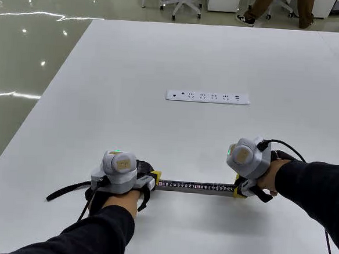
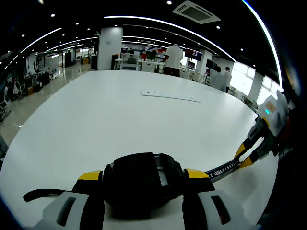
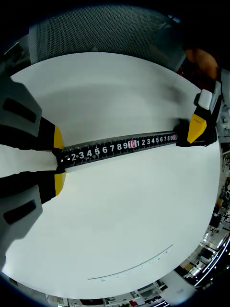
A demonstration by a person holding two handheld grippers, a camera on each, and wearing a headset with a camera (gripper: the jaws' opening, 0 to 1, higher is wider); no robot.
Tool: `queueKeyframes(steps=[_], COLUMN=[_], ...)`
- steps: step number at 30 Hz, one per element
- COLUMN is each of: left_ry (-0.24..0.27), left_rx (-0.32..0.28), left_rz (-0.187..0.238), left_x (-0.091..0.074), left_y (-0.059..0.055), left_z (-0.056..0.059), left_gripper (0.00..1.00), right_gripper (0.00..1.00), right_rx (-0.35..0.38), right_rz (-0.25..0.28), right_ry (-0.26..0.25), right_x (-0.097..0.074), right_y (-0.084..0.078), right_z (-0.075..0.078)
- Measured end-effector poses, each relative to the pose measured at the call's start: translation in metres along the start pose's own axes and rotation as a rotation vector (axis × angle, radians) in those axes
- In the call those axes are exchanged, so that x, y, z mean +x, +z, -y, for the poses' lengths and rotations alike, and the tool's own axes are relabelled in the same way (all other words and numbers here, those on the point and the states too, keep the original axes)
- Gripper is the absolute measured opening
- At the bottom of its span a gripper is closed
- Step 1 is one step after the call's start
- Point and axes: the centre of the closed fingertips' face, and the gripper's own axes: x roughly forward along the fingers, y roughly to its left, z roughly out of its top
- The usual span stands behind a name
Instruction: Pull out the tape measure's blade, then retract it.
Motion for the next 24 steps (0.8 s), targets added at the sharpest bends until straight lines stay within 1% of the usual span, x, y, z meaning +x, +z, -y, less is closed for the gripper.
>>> queueKeyframes(steps=[10,14,17,21,24], left_ry=[-0.003,-0.004,-0.005,-0.005,-0.005], left_rx=[-0.002,-0.002,-0.003,-0.003,-0.004], left_rz=[0.001,0.001,0.0,-0.001,-0.002], left_x=[0.001,0.001,0.001,0.0,0.0], left_y=[0.0,0.0,0.0,0.0,0.0], left_z=[0.0,0.0,0.0,0.0,0.0], left_gripper=[0.62,0.62,0.62,0.62,0.62], right_gripper=[0.12,0.12,0.12,0.12,0.12], right_rx=[-0.001,0.002,0.017,0.004,0.003], right_rz=[0.005,0.01,0.034,0.025,0.025], right_ry=[0.0,-0.001,-0.002,-0.002,0.002], right_x=[0.003,0.005,0.006,0.008,0.008], right_y=[0.006,0.011,0.017,0.023,0.023], right_z=[0.0,-0.001,-0.001,-0.003,-0.003])
